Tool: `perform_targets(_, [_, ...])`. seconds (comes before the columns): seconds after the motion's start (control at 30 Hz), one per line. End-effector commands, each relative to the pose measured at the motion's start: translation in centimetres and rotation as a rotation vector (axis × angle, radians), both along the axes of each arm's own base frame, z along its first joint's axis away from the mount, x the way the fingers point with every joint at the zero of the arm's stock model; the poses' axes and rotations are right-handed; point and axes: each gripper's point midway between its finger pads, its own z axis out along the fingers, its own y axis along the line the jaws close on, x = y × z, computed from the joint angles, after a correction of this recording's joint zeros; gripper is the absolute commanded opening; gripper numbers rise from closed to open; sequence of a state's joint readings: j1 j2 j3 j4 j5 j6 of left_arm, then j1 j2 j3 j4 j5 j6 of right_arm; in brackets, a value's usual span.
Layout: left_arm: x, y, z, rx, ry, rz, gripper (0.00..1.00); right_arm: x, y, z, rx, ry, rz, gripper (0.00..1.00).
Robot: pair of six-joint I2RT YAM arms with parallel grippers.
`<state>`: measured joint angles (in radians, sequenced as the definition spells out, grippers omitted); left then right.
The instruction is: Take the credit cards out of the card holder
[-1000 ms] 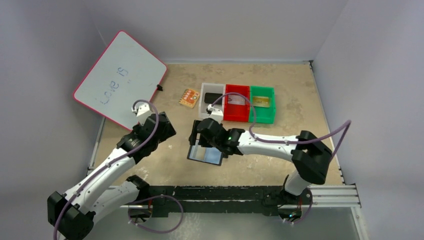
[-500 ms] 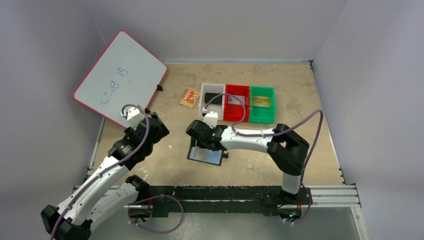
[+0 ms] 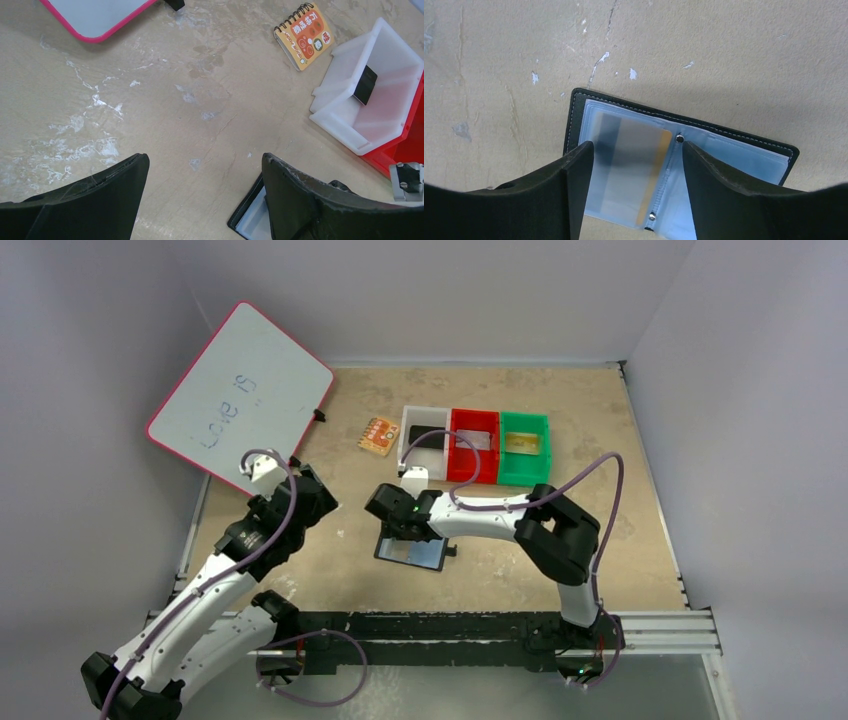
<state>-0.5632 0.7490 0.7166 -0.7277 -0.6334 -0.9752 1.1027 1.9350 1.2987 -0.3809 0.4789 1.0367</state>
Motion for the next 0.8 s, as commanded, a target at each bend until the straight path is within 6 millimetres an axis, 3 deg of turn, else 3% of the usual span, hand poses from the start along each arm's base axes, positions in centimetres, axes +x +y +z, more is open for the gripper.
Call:
perform_targets(0.0, [0.5,0.2,1.3,-0.016,-0.041,0.027,0.83,0.2,1.2,1.0,0.008,-0.016,0.030,0.68])
perform_targets(0.17, [0.5,0.0,1.0,-0.017,-0.029,0.020,0.83,0.2,1.5,0.6,-0.001,-0.008,0.049,0.68])
perform_targets(0.3, [0.5,-0.2,0.8,-0.022,-0.023,0.014,0.83,0.1,1.1,-0.2,-0.026,0.002,0.048,0.61])
perform_targets(0.5, [0.5,-0.9,-0.1,-0.033,0.005,-0.012,0.83,-0.6,0.5,-0.6,-0.030,0.026,0.043,0.44])
perform_targets(0.67, [0.8,-1.8,-0.7,-0.051,0.022,-0.043,0.82,-0.9,1.0,-0.4,0.023,0.028,0.081,0.20])
perform_targets(0.77, [1.0,-2.7,-1.2,-0.066,0.041,-0.079,0.82,-0.9,1.3,-0.5,0.055,0.035,0.088,0.12])
